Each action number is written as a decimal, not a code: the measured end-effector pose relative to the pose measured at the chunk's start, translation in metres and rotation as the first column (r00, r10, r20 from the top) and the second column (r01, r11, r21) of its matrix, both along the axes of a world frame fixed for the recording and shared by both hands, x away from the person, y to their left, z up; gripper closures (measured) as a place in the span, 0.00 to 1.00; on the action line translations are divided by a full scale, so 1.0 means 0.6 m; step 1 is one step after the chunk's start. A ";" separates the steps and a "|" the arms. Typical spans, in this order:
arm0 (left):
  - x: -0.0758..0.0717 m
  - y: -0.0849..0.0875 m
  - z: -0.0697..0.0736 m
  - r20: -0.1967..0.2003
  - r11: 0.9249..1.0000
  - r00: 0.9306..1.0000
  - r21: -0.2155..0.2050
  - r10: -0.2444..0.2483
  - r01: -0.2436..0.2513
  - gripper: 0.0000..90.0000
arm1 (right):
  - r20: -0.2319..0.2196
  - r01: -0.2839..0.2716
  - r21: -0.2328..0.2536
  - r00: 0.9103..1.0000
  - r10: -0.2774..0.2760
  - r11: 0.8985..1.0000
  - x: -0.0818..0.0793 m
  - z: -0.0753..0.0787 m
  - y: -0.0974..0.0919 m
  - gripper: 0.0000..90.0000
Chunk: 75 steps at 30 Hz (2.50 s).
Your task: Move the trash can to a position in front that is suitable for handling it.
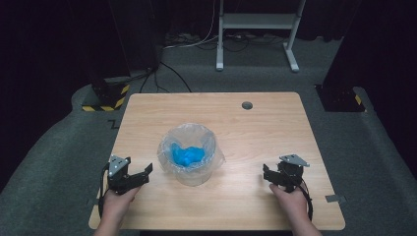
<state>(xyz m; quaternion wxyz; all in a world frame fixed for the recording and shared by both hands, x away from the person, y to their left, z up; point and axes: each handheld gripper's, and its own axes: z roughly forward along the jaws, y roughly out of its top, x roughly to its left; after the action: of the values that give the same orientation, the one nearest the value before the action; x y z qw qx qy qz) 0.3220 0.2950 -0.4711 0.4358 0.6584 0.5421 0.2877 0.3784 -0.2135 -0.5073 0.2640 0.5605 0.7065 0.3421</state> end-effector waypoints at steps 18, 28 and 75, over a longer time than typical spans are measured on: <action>0.008 -0.020 0.057 0.045 0.998 0.997 0.000 0.059 -0.059 0.14 | 0.009 0.000 -0.016 1.000 0.000 1.000 -0.007 0.004 -0.009 0.15; 0.041 -0.024 0.071 0.031 0.992 0.992 -0.027 0.125 -0.124 0.16 | 0.025 -0.029 -0.001 0.999 0.029 1.000 -0.009 0.010 -0.005 0.15; 0.069 -0.100 0.039 0.118 0.989 0.988 0.116 -0.103 0.089 0.19 | 0.018 -0.088 0.009 0.996 0.088 0.996 -0.017 0.009 -0.012 0.15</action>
<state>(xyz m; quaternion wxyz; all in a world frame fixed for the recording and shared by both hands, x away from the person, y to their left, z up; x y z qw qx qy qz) 0.3636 0.2350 -0.4477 0.4451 0.6877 0.4648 0.3360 0.3681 -0.2210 -0.5022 0.2523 0.5269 0.7264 0.3619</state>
